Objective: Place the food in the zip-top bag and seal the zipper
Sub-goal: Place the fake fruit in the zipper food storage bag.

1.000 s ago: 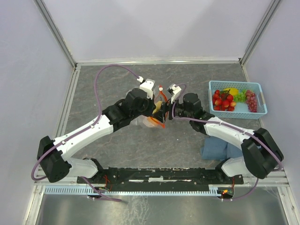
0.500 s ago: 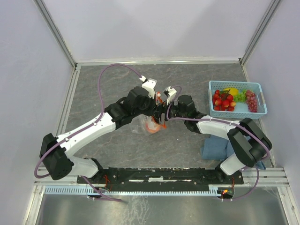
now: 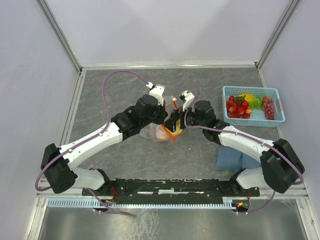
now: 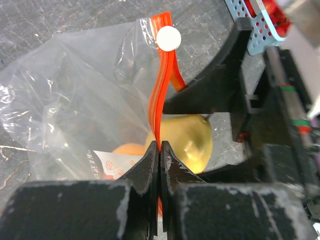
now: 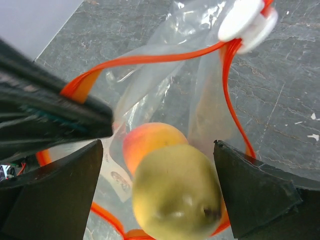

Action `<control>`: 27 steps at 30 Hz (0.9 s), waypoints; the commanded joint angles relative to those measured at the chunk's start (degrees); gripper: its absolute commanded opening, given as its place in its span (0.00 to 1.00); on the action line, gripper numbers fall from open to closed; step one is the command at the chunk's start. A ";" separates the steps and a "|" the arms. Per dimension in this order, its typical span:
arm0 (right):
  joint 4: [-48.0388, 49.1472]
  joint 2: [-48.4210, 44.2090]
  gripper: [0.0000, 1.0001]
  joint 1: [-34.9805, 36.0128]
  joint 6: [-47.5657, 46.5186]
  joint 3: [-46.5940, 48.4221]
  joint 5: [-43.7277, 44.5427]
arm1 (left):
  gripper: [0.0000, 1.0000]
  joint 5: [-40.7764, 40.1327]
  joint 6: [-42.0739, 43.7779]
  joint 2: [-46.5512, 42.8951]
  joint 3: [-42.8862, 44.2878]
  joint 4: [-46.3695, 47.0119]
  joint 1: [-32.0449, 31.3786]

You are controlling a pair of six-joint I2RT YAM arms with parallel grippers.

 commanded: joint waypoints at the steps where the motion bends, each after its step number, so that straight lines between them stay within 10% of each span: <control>1: -9.57 -5.81 0.99 0.23 -3.22 3.46 2.18 | 0.03 -3.76 -3.11 -1.97 0.25 3.82 -0.03; 27: -37.22 -18.49 0.87 0.21 -1.01 8.49 25.38 | 0.03 2.79 -13.48 -1.82 -2.24 6.53 4.35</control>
